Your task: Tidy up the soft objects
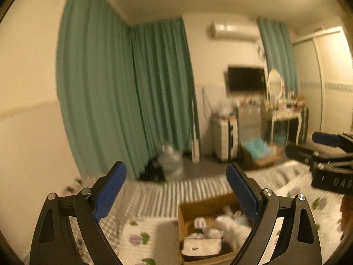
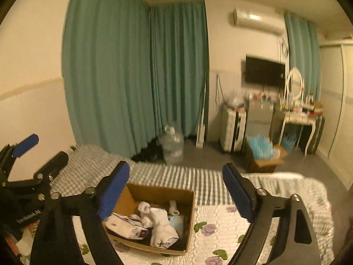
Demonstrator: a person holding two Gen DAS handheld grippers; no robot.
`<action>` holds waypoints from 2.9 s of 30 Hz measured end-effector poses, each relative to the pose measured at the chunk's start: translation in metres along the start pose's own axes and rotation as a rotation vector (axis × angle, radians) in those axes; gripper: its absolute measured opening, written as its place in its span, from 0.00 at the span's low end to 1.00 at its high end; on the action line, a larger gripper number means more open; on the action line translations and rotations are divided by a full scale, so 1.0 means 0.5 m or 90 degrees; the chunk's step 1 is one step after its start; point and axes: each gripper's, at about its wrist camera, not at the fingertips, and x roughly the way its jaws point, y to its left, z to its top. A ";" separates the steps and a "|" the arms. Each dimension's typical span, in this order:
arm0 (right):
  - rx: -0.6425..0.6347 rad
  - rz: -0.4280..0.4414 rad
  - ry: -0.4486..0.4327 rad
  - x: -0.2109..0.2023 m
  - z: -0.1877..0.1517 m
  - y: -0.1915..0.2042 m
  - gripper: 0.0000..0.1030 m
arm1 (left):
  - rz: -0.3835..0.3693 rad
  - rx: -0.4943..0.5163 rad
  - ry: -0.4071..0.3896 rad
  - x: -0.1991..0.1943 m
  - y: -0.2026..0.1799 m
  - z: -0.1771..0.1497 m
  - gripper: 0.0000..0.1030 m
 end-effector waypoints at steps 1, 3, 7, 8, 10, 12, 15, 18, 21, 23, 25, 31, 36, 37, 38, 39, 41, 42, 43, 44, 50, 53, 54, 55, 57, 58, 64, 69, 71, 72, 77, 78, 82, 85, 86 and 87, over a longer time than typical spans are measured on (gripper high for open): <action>-0.013 0.000 -0.013 -0.037 0.008 0.010 0.92 | 0.000 0.000 -0.015 -0.025 0.003 0.014 0.90; -0.037 -0.016 -0.050 -0.104 0.014 0.025 1.00 | -0.002 -0.004 -0.049 -0.093 0.008 0.041 0.90; -0.053 -0.023 -0.121 -0.235 -0.002 0.043 1.00 | -0.009 -0.018 -0.084 -0.188 0.008 0.058 0.91; -0.047 -0.017 -0.130 -0.254 -0.008 0.042 1.00 | -0.011 -0.023 -0.088 -0.208 0.008 0.053 0.91; -0.037 -0.003 -0.139 -0.283 -0.024 0.035 1.00 | -0.005 -0.027 -0.085 -0.226 0.007 0.038 0.91; -0.032 0.002 -0.141 -0.296 -0.048 0.034 1.00 | 0.002 -0.035 -0.082 -0.239 0.002 0.013 0.91; -0.039 0.003 -0.134 -0.291 -0.097 0.035 1.00 | -0.018 -0.036 -0.066 -0.242 -0.009 -0.037 0.91; -0.041 0.012 -0.125 -0.256 -0.165 0.039 1.00 | -0.025 -0.031 -0.046 -0.224 -0.022 -0.093 0.91; -0.032 0.015 -0.107 -0.209 -0.226 0.035 1.00 | -0.014 -0.036 -0.019 -0.190 -0.035 -0.151 0.91; -0.016 0.020 -0.092 -0.164 -0.271 0.029 1.00 | -0.004 -0.035 0.012 -0.153 -0.042 -0.185 0.91; -0.007 0.020 -0.085 -0.124 -0.314 0.022 1.00 | 0.006 -0.038 0.029 -0.136 -0.048 -0.217 0.91; 0.013 0.000 -0.028 -0.048 -0.379 -0.003 1.00 | 0.027 -0.044 0.067 -0.085 -0.055 -0.278 0.91; 0.010 -0.005 -0.030 -0.052 -0.380 -0.009 1.00 | 0.023 -0.041 0.080 -0.085 -0.055 -0.295 0.91; 0.008 -0.003 -0.032 -0.055 -0.379 -0.009 1.00 | 0.024 -0.041 0.079 -0.088 -0.054 -0.299 0.91; 0.007 -0.003 -0.034 -0.057 -0.379 -0.008 1.00 | 0.022 -0.043 0.079 -0.089 -0.052 -0.301 0.91; 0.006 -0.003 -0.035 -0.059 -0.378 -0.006 1.00 | 0.019 -0.046 0.082 -0.090 -0.050 -0.302 0.91; 0.005 -0.002 -0.036 -0.061 -0.376 -0.006 1.00 | 0.018 -0.050 0.090 -0.088 -0.045 -0.307 0.91; 0.005 -0.001 -0.036 -0.066 -0.374 -0.004 1.00 | 0.016 -0.051 0.094 -0.088 -0.044 -0.308 0.91; 0.006 0.000 -0.038 -0.067 -0.373 -0.005 1.00 | 0.016 -0.052 0.096 -0.088 -0.043 -0.308 0.91; 0.006 0.001 -0.040 -0.070 -0.373 -0.003 1.00 | 0.015 -0.052 0.096 -0.085 -0.040 -0.313 0.91; 0.001 0.006 -0.045 -0.076 -0.370 0.007 1.00 | 0.023 -0.051 0.100 -0.085 -0.037 -0.317 0.91; -0.005 0.004 -0.045 -0.077 -0.370 0.011 1.00 | 0.024 -0.053 0.100 -0.087 -0.035 -0.317 0.91; -0.006 0.002 -0.046 -0.078 -0.371 0.014 1.00 | 0.025 -0.052 0.099 -0.087 -0.035 -0.317 0.91; -0.007 -0.003 -0.048 -0.077 -0.372 0.014 1.00 | 0.025 -0.052 0.100 -0.086 -0.036 -0.317 0.91; -0.006 -0.003 -0.048 -0.076 -0.372 0.015 1.00 | 0.025 -0.050 0.097 -0.087 -0.035 -0.316 0.91; -0.005 -0.003 -0.048 -0.077 -0.372 0.014 1.00 | 0.025 -0.049 0.095 -0.088 -0.034 -0.316 0.91; 0.005 -0.001 -0.046 -0.074 -0.374 0.012 1.00 | 0.023 -0.046 0.096 -0.088 -0.032 -0.313 0.91; 0.008 0.001 -0.043 -0.072 -0.375 0.013 1.00 | 0.023 -0.043 0.097 -0.089 -0.029 -0.311 0.91; 0.009 0.002 -0.041 -0.070 -0.376 0.013 1.00 | 0.021 -0.044 0.097 -0.089 -0.028 -0.311 0.91; 0.009 0.002 -0.041 -0.071 -0.375 0.013 1.00 | 0.022 -0.044 0.097 -0.089 -0.028 -0.311 0.91; 0.009 0.001 -0.040 -0.069 -0.377 0.014 1.00 | 0.021 -0.040 0.099 -0.088 -0.025 -0.312 0.91; 0.009 0.000 -0.038 -0.068 -0.377 0.013 1.00 | 0.022 -0.039 0.099 -0.087 -0.025 -0.313 0.91; 0.015 0.000 -0.036 -0.066 -0.380 0.011 1.00 | 0.020 -0.040 0.099 -0.086 -0.024 -0.315 0.91; 0.015 -0.001 -0.035 -0.066 -0.380 0.012 1.00 | 0.021 -0.039 0.100 -0.086 -0.022 -0.315 0.91; 0.015 -0.001 -0.034 -0.066 -0.380 0.012 1.00 | 0.021 -0.039 0.100 -0.086 -0.022 -0.315 0.91; 0.016 0.000 -0.034 -0.066 -0.379 0.012 1.00 | 0.020 -0.039 0.100 -0.086 -0.022 -0.315 0.91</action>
